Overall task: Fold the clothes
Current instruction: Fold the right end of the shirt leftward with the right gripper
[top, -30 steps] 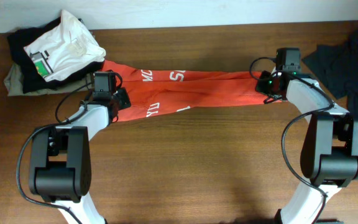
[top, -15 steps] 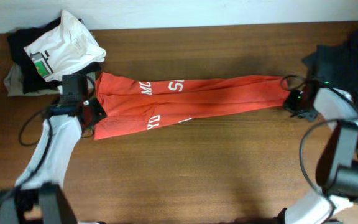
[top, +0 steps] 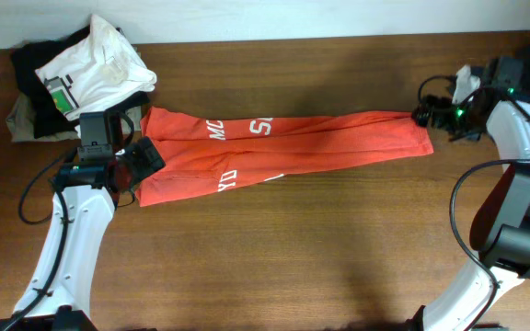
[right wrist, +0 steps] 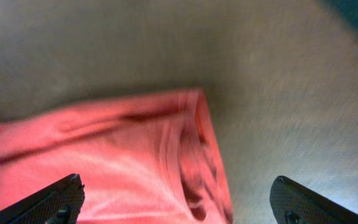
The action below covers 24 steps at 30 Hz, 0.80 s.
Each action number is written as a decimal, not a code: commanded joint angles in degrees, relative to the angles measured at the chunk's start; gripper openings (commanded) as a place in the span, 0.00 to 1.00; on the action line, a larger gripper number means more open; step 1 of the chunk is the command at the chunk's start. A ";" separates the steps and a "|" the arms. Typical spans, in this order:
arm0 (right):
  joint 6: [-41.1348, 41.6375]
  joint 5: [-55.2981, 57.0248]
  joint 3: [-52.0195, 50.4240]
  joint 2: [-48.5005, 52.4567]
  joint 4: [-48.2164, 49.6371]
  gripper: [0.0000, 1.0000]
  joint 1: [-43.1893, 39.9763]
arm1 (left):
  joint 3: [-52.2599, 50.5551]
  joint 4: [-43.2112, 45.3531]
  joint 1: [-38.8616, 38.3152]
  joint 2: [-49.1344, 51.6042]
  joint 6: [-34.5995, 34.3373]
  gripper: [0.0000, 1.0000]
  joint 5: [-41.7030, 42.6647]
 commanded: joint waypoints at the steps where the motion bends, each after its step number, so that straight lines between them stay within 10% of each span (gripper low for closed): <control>1: -2.60 -2.89 1.36 4.37 -0.44 0.99 0.15 | -0.07 0.22 0.13 0.04 0.02 0.99 0.42; 11: -5.29 -4.04 1.33 11.23 -0.66 0.93 4.79 | -0.07 0.17 0.13 0.04 0.04 0.99 0.39; 13: -5.29 -3.58 1.33 12.52 -1.33 0.70 4.66 | -0.07 0.17 0.13 0.04 0.04 0.99 0.39; 16: -2.14 0.74 2.62 12.35 -3.41 0.09 4.66 | -0.07 0.22 0.13 0.04 0.04 0.99 0.39; 24: 10.60 13.05 24.44 6.82 -26.64 0.04 6.60 | -0.07 0.48 0.13 0.11 0.02 0.99 0.39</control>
